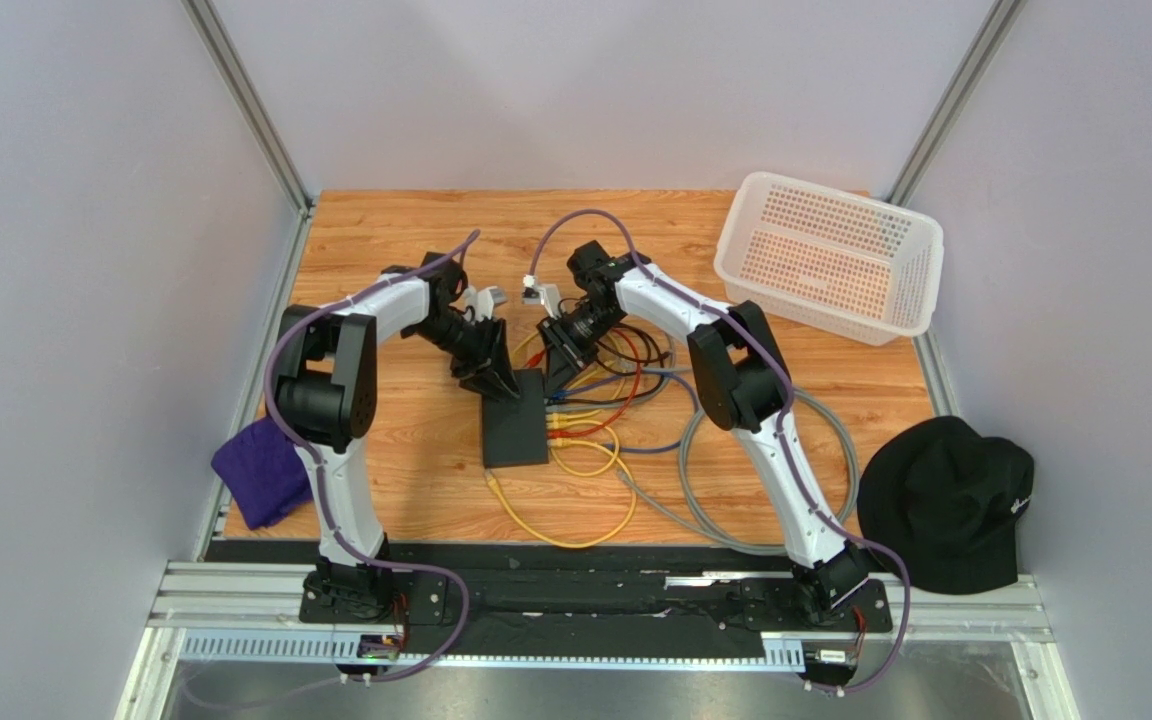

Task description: Pull the plug from the switch port

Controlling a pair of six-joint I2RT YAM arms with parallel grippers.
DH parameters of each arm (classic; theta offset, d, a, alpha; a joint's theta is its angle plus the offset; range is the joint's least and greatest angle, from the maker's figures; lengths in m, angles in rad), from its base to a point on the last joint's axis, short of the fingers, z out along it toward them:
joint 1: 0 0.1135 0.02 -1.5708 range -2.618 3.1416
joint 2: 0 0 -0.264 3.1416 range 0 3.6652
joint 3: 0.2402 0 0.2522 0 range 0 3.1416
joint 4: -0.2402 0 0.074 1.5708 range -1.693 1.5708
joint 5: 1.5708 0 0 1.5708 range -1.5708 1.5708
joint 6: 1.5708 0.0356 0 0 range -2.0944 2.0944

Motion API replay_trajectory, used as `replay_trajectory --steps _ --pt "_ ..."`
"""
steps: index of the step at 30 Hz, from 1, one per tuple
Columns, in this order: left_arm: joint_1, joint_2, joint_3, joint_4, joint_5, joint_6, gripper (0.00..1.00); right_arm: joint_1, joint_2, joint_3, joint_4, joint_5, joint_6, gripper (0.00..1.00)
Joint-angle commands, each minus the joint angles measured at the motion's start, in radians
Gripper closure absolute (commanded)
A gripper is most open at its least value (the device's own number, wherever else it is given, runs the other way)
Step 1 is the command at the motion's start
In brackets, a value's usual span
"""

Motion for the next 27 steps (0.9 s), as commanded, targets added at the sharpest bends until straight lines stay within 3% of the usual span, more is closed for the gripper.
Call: replay_trajectory --steps 1,2,4,12,19,27 --pt "-0.002 0.041 0.009 0.02 -0.064 0.034 0.58 0.019 0.121 0.09 -0.149 0.205 -0.098 1.0" --pt "-0.002 0.043 0.009 0.02 -0.064 0.034 0.58 0.014 0.144 0.175 -0.175 0.202 -0.101 1.0" --pt "-0.002 0.049 0.012 0.02 -0.062 0.033 0.58 0.013 0.15 0.184 -0.168 0.205 -0.103 1.0" --pt "-0.007 0.052 0.02 0.015 -0.065 0.037 0.59 0.011 0.092 0.026 -0.169 0.158 -0.104 1.0" --pt "-0.007 0.055 0.023 0.014 -0.067 0.036 0.59 -0.011 0.135 0.174 -0.116 0.19 -0.044 1.0" --pt "-0.007 0.057 0.028 0.011 -0.067 0.039 0.59 -0.012 0.107 0.038 -0.166 0.15 -0.083 1.0"
